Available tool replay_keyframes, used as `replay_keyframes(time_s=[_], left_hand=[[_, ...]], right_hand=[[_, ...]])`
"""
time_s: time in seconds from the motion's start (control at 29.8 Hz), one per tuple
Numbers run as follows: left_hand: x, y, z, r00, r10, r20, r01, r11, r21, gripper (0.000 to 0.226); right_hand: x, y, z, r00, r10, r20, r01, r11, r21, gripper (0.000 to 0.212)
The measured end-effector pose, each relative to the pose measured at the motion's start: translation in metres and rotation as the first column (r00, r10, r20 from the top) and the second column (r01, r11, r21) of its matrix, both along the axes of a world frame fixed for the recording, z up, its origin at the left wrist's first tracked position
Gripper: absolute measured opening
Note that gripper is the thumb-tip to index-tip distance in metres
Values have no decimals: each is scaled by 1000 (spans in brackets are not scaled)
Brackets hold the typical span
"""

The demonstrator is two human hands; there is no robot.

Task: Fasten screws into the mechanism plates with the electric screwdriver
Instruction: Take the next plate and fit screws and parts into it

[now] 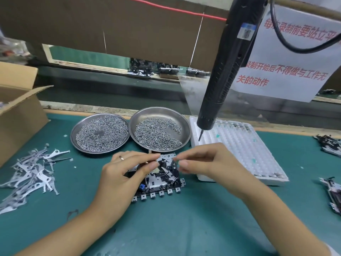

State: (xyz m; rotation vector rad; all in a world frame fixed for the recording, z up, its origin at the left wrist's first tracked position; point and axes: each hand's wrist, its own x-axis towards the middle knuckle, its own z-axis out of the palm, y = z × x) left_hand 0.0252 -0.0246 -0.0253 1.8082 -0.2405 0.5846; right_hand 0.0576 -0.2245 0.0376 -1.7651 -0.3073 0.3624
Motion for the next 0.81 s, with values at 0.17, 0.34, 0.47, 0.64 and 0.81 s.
replay_keyframes(time_s=[0.17,0.34,0.47,0.64,0.81], left_hand=[[-1,2,-2,999,-21,-28,21,1000,9,30],[-3,2,-4,997,-31,-65,34,999,43,25],[-3,1,-4,997,-39,-60,43,997,64,24],[-2,1,-4,998,-36,-59,40,997,67,24],[-1,1,-5,997,-44,-63,49,995,91,22]], right_hand=[[-5,21,-23,995,-96,28,92,988,124,26],[-11,25,-35,995,-100,16,95,975,199,22],[-12,27,-38,994,-103,23,95,968,232,21],[-12,26,-40,993,-117,22,107,959,261,20],[-14,28,-44,990,-124,67,105,967,234,17]])
